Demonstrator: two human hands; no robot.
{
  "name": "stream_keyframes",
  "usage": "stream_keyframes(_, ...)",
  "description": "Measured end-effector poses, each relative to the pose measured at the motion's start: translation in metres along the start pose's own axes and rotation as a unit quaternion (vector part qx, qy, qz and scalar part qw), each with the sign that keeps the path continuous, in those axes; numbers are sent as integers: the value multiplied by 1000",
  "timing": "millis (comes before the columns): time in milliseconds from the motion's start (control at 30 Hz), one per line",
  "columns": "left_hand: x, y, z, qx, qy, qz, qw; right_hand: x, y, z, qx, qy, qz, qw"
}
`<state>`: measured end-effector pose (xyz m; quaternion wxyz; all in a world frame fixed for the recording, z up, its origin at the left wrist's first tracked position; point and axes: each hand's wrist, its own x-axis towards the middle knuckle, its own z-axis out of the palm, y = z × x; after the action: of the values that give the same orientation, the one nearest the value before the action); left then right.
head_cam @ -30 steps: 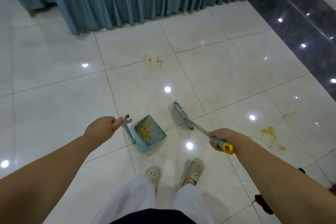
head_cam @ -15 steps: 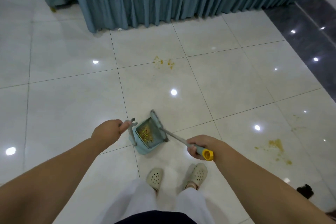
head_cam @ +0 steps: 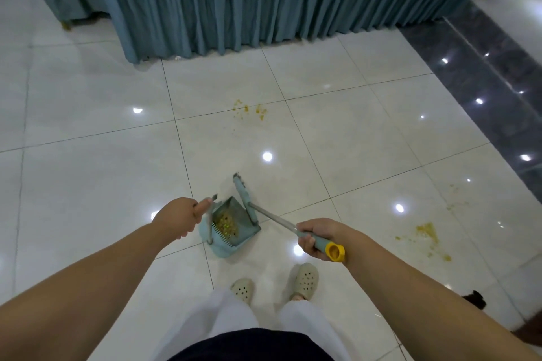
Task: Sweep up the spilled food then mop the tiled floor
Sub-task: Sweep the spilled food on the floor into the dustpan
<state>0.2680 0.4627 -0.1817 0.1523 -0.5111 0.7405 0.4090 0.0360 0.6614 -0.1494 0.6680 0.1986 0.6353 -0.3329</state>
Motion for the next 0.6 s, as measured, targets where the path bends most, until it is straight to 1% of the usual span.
stream_keyframes(133,2,23,10,-8,5,16,1000,-2,-5,-29,51,25,-28,998)
stream_keyframes(300,10,73,27,5,-16,42,999,-5,-6,-76,101,66,-51,991)
stream_keyframes(400,18,112,41,57,-29,72,995,-9,-3,-109,144,78,-58,985)
stream_keyframes(600,34,211,75,148,-75,148,975,-27,17,-192,262,67,-98,958)
